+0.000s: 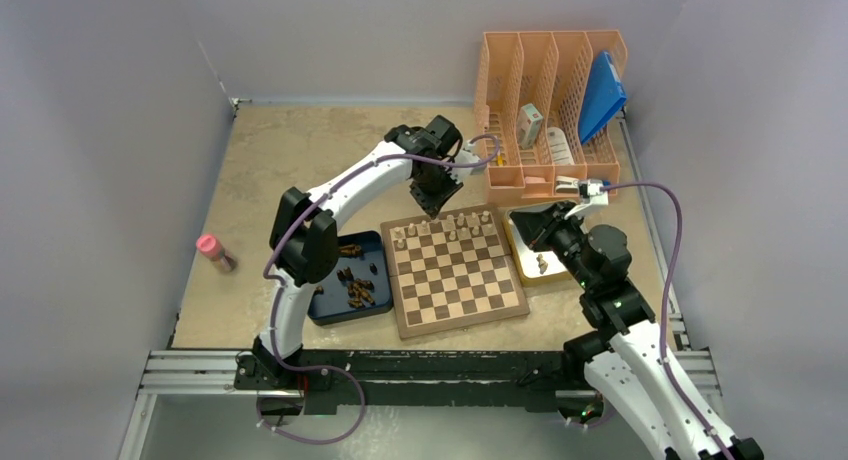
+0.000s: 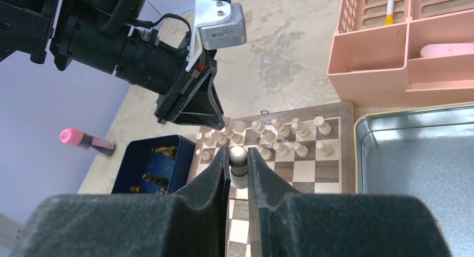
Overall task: Set up the chess pieces on the board
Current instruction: Place the chess piece on the chessboard.
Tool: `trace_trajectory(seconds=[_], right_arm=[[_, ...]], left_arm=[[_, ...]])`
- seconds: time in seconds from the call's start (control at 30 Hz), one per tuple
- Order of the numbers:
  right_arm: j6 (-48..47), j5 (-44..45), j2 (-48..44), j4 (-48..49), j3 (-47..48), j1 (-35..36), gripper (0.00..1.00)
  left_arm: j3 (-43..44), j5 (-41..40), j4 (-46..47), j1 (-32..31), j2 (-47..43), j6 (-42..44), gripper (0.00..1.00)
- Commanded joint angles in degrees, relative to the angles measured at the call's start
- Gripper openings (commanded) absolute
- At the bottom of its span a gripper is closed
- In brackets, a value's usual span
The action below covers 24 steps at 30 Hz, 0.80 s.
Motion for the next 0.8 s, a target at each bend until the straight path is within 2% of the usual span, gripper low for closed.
trace_trajectory(seconds=[0.0,0.77], right_arm=[[-1.0,-0.3,-0.5,3.1,-0.2,0.2,0.0],[-1.0,0.3,0.5,3.4,-0.1,0.2,0.0]], left_arm=[[2.7,0.4,-1.6,-0.3,0.8,0.7,0.0],[4.4,-2.2,-0.9,-1.5,4.3,1.5,0.01]])
